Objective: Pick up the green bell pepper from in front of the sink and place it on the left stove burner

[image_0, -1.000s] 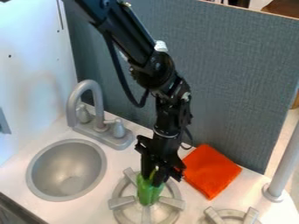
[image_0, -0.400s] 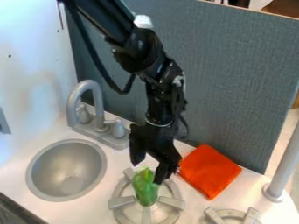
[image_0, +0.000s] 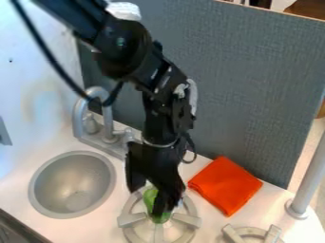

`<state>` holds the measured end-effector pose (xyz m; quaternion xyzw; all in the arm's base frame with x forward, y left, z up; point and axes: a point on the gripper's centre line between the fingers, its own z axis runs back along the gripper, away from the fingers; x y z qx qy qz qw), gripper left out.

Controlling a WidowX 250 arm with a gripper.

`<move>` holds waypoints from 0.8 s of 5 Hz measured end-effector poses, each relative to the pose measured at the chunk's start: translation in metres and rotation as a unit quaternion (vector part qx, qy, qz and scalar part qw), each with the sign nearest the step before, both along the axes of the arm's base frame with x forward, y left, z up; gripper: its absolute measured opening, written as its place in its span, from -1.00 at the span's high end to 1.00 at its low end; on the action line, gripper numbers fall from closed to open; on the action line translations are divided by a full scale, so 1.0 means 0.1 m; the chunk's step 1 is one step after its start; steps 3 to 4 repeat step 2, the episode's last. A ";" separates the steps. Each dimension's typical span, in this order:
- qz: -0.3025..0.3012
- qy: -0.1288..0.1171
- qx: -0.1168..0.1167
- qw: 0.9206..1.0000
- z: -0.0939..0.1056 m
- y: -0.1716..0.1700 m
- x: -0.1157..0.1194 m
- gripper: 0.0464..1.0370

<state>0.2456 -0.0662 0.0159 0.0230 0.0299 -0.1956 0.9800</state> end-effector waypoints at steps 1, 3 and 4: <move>-0.029 0.000 0.008 1.000 -0.04 -0.09 -0.29 -0.93; -0.053 0.011 0.013 0.998 -0.16 -0.06 -0.52 -0.93; -0.053 0.011 0.013 0.998 -0.16 -0.06 -0.52 -0.93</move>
